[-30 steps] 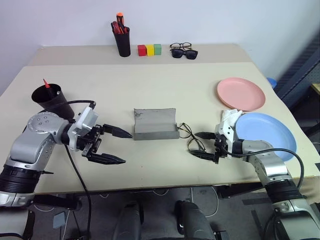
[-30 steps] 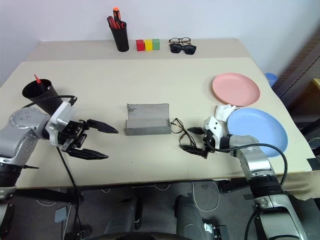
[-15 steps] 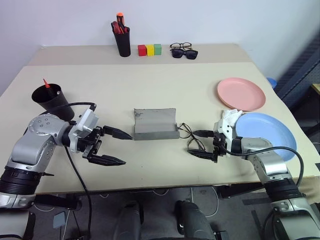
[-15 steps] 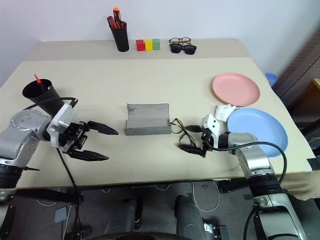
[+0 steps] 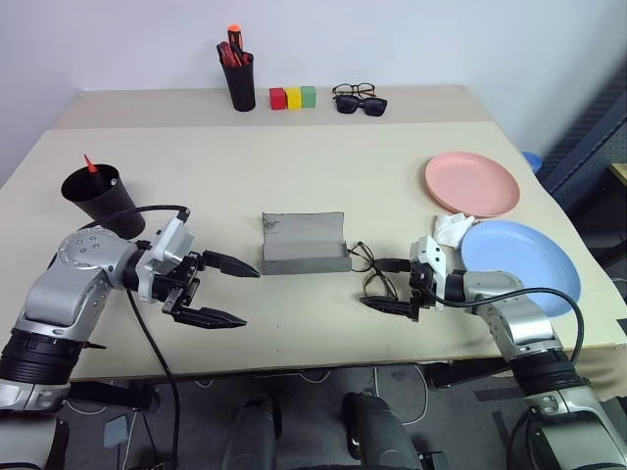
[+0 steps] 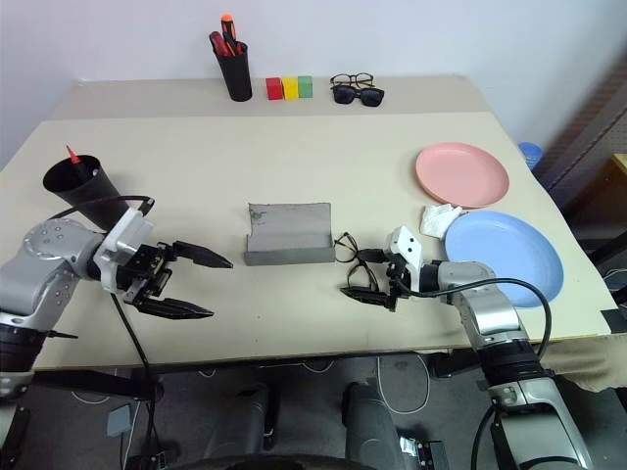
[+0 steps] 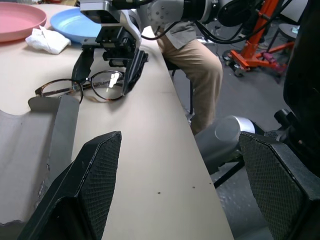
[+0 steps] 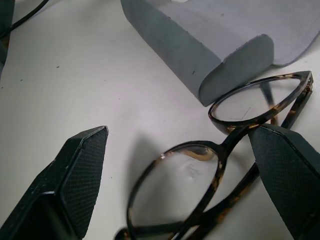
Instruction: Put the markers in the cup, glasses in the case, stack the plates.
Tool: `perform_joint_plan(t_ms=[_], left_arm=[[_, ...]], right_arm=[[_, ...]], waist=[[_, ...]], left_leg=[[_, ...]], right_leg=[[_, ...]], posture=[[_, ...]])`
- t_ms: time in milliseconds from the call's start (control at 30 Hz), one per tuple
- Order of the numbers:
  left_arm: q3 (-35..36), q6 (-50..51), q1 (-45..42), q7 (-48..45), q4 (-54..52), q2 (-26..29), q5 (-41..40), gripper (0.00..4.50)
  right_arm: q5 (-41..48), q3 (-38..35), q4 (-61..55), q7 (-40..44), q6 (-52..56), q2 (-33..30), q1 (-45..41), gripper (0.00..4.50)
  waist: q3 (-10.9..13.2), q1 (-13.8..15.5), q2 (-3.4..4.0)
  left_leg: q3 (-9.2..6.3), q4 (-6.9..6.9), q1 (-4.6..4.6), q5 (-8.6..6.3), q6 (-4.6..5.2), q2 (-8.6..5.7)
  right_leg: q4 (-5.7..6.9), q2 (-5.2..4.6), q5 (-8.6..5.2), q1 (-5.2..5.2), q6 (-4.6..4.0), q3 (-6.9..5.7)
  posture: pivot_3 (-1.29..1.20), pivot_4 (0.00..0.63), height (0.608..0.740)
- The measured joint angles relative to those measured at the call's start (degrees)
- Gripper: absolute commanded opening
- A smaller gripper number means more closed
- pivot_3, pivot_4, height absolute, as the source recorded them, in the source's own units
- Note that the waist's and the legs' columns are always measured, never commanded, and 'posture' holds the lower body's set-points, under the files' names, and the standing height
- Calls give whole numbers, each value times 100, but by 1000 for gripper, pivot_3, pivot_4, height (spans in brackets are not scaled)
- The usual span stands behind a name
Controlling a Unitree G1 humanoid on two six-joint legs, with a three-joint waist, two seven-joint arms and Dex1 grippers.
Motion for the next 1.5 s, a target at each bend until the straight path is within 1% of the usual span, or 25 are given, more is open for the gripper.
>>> perform_joint_plan(t_ms=[33,233,267,300,500,633,767,900,1000,1100,1233,1333,1500], left_arm=[[3,0,25,0,-6,0,0,3895],[127,3,168,23,-95,1,0,3895],[142,3,181,27,-124,3,0,3895],[146,3,186,37,-139,1,1,3895],[159,1,213,112,-163,-2,7,3895],[161,-9,214,120,-162,-24,12,3895],[170,-11,216,149,-142,-64,45,3895],[255,-12,263,188,-118,-62,64,3895],[396,-14,444,203,-79,-16,78,3895],[582,-18,638,206,-61,96,94,3895],[894,-22,949,219,-39,272,111,3895],[1097,-26,1150,237,-33,349,114,3895],[1342,-2,1411,330,-220,403,107,3895]], right_arm=[[-7,0,3,-5,0,3,-9,3613],[-9,-7,24,-60,-5,24,-70,555],[34,-13,-1,-25,-28,37,-104,123],[105,-7,-66,51,-45,53,-157,54],[124,-35,-171,-49,5,-7,-133,54],[182,-184,-318,-126,147,-216,-2,54],[170,-469,-364,-405,294,-434,7,54],[279,-635,-755,-788,505,-337,-190,54],[514,-618,-1290,-1028,825,-11,-488,54],[621,-403,-1601,-1204,1004,424,-626,54],[601,6,-1586,-1443,1075,1028,-650,54],[519,183,-1470,-1597,983,1419,-713,54],[364,350,-1097,-1746,763,1802,-919,54]], waist=[[0,0,0],[0,0,0],[-1,-1,0],[-2,-6,-1],[-5,16,-3],[-4,28,-2],[-4,11,-1],[3,-49,9],[4,-58,11],[4,-27,11],[5,-7,13],[6,-11,14],[7,-25,17]], left_leg=[[0,0,0,0,0,0],[0,0,0,0,0,0],[0,0,1,0,0,0],[0,0,5,0,0,1],[2,2,6,0,0,0],[2,2,2,0,-1,0],[2,-1,2,0,0,0],[4,-6,2,0,0,3],[2,-12,3,0,0,8],[3,-13,-1,0,0,8],[4,-8,-7,0,0,7],[5,-10,-7,0,-1,7],[6,-15,-8,-1,-1,8]], right_leg=[[0,0,0,0,0,0],[0,0,0,0,0,0],[0,0,0,0,0,0],[0,0,0,3,0,0],[-3,-3,2,6,-3,0],[-7,-4,2,5,-3,0],[-6,-2,2,1,-4,0],[-2,0,2,-8,-4,0],[3,5,2,-11,-4,-1],[-2,4,1,-12,-5,-1],[-5,0,1,-14,-6,-1],[-5,-1,2,-16,-7,-2],[-5,-1,3,-20,-8,-1]], posture=[[0,150,740],[0,150,740],[0,150,740],[0,150,740],[0,150,740],[0,150,740],[0,150,740],[0,150,740],[0,150,740],[0,150,740],[0,150,740],[0,150,740],[0,150,740]])
